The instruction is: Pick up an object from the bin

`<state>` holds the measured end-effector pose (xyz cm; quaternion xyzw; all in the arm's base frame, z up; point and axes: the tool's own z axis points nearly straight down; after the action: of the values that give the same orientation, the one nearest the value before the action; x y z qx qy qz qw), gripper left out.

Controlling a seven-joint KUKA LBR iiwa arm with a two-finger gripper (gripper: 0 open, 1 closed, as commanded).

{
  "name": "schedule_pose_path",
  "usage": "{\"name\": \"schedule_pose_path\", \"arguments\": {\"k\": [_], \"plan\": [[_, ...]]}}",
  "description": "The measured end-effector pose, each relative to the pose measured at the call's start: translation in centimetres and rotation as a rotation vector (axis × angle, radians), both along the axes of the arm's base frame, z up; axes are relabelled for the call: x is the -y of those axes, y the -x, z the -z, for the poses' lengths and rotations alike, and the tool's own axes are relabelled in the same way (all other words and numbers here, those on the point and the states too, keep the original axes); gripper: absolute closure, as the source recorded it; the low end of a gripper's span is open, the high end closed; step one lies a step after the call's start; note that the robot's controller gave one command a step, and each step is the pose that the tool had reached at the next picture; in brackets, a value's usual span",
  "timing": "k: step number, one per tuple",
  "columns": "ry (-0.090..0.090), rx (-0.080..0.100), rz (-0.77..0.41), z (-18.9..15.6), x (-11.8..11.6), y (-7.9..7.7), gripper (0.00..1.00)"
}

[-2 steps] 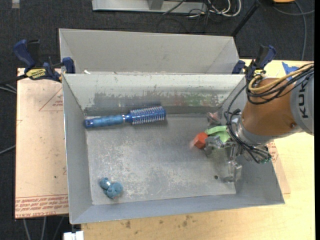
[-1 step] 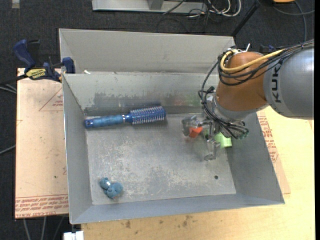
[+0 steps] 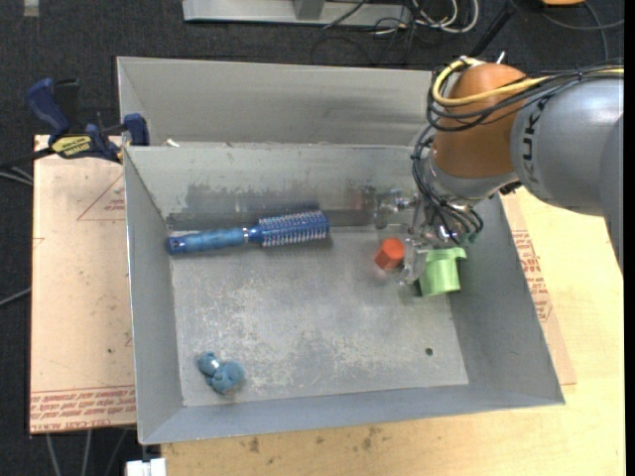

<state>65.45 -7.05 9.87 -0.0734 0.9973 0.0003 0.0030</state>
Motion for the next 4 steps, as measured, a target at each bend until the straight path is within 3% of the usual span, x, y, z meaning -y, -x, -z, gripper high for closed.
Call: {"name": "schedule_pose_path", "arguments": {"k": [1, 2, 3, 4], "plan": [[-0.002, -0.005, 0.185, 3.0, 1.8, -0.3, 0.00], [-0.004, -0.005, 0.185, 2.8, 1.7, -0.3, 1.00], [-0.001, -0.004, 0.185, 2.8, 1.8, -0.3, 0.00], [0.003, -0.004, -0.073, 1.4, 8.1, 2.8, 0.00]]}}
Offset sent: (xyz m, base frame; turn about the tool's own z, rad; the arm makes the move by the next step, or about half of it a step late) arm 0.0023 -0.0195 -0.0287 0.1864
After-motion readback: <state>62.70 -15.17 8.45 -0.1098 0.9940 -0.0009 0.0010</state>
